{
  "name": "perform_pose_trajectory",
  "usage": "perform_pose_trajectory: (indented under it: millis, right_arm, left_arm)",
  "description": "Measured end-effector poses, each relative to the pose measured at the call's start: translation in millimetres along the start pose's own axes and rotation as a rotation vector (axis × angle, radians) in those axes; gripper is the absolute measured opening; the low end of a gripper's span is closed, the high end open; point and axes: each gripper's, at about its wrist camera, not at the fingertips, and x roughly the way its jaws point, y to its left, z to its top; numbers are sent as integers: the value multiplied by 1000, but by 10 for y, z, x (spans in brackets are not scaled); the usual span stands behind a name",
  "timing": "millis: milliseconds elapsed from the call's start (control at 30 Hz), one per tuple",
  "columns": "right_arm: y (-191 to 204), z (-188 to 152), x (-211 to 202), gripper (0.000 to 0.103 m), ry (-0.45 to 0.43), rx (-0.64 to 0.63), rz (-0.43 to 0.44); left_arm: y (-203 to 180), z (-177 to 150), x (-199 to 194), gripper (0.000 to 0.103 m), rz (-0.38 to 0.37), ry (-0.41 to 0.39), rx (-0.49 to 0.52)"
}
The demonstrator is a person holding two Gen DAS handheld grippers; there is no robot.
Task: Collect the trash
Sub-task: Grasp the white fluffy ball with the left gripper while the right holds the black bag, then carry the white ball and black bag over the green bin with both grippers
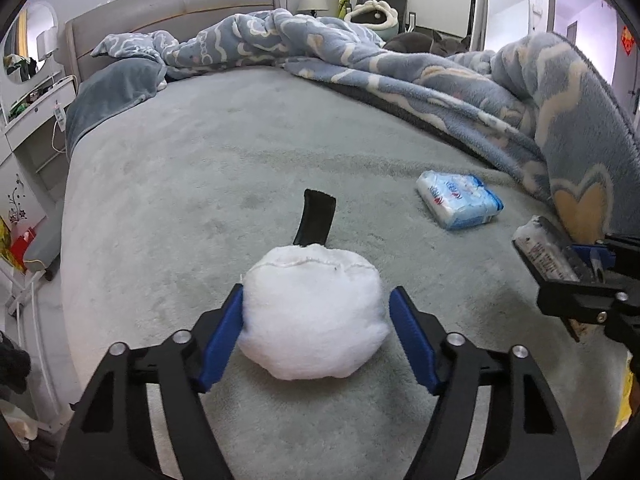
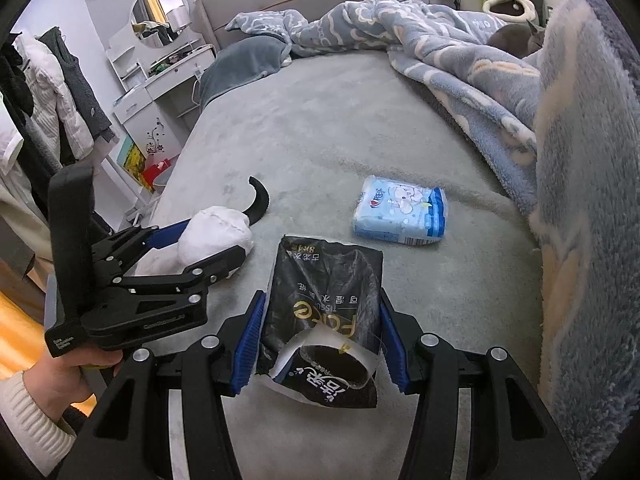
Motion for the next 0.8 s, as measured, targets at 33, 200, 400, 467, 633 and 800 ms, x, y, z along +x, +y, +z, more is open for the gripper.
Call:
perform_pose_trajectory:
  millis: [33, 200, 400, 467, 633, 800]
  right_arm:
    - [-2, -1, -2, 54, 1, -3, 1]
    - [0, 7, 9, 54, 7, -10, 2]
    - [41, 15, -24, 54, -3, -12, 4]
    - [87, 21, -34, 54, -6, -12, 8]
    - [211, 26, -64, 54, -11, -29, 10]
    - [342, -11, -128, 54, -18, -35, 6]
  left_arm:
    - [6, -1, 9, 70, 5, 4, -3]
    - [1, -2, 9, 57, 2, 10, 3]
    - [27, 26, -101, 52, -25, -10, -21]
    - [72, 55, -203, 52, -53, -30, -56]
    - [151, 96, -444, 52, -83, -68, -102]
    - [299, 53, -663, 52, -132, -78, -184]
